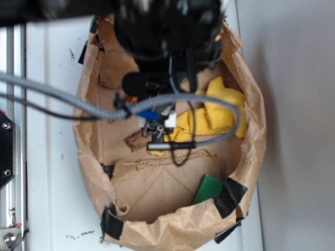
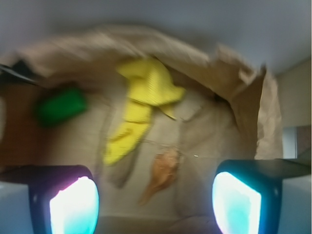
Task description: Grab the shell.
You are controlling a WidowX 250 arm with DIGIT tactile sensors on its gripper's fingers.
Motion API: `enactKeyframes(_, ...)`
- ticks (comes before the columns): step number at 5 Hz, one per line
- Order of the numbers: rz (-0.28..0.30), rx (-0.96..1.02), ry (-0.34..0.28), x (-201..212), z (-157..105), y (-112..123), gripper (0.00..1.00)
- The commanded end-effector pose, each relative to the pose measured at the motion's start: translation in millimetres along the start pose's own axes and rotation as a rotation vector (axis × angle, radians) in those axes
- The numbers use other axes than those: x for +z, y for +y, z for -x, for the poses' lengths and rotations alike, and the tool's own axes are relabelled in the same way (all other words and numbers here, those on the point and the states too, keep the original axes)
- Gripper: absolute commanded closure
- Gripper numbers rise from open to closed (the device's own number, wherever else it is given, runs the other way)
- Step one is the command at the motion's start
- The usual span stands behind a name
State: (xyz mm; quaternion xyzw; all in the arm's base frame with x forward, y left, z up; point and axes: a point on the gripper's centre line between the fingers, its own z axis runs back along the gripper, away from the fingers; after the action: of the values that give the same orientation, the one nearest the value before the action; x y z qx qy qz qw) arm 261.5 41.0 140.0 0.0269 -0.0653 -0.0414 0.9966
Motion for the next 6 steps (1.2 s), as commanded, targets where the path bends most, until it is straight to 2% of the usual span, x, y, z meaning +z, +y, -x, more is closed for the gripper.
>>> enactKeyframes(1,0.044,-0.112,0.049,-65.8,3.3,5.6,0.0)
enactKeyframes(2,0.013,-0.115,0.035,-62.9,12.3,14.2,0.0)
enactKeyframes(3,0.044,-0.113,0.035,-53.1,20.4,24.9,0.0)
enactKeyframes(4,0.056,-0.008,0.024,-41.3,24.3,35.8,0.0)
enactKeyframes(5,0.119,0.095,0.0,-46.6,26.7,41.9,0.0)
enactKeyframes(6,0.144,0.105,-0.003,-56.0,23.6,36.4,0.0)
